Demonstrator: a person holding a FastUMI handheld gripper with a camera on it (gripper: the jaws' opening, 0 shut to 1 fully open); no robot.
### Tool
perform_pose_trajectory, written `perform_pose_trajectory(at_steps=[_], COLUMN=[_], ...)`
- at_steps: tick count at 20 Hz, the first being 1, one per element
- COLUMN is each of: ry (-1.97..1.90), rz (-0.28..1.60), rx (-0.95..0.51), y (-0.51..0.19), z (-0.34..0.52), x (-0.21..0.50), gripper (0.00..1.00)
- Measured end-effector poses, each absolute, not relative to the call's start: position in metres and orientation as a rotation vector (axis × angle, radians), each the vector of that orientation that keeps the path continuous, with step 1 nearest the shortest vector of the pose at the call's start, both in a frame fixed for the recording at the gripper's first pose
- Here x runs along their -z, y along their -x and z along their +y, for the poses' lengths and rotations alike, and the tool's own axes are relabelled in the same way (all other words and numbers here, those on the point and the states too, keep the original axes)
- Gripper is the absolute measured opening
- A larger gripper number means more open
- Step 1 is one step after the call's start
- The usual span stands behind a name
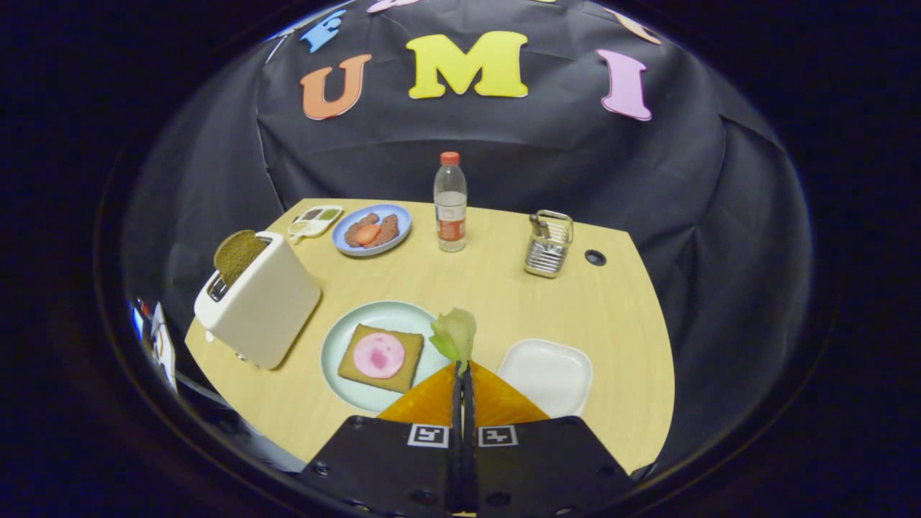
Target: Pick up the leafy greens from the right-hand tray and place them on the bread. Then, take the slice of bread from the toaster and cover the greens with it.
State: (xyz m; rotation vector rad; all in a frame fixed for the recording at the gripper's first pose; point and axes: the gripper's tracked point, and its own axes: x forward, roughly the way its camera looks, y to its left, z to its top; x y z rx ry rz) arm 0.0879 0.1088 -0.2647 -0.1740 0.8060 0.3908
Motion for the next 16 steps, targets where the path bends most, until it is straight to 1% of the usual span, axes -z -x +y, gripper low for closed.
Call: perform_pose_trajectory(at_steps=[5,11,14,16], ry=[0.179,0.161,0.180,0.192], rz=[0.817,0.879,0.907,0.957], rx=[-0.456,-0.547,-0.546,-0.500], y=[-0.060,-0.029,-0.037,-0.051], z=[0.172,0.244,0.260,0.256], x=[0.261,0.270,0.288,0.316], gripper=[0.00,0.00,0.00,0.00])
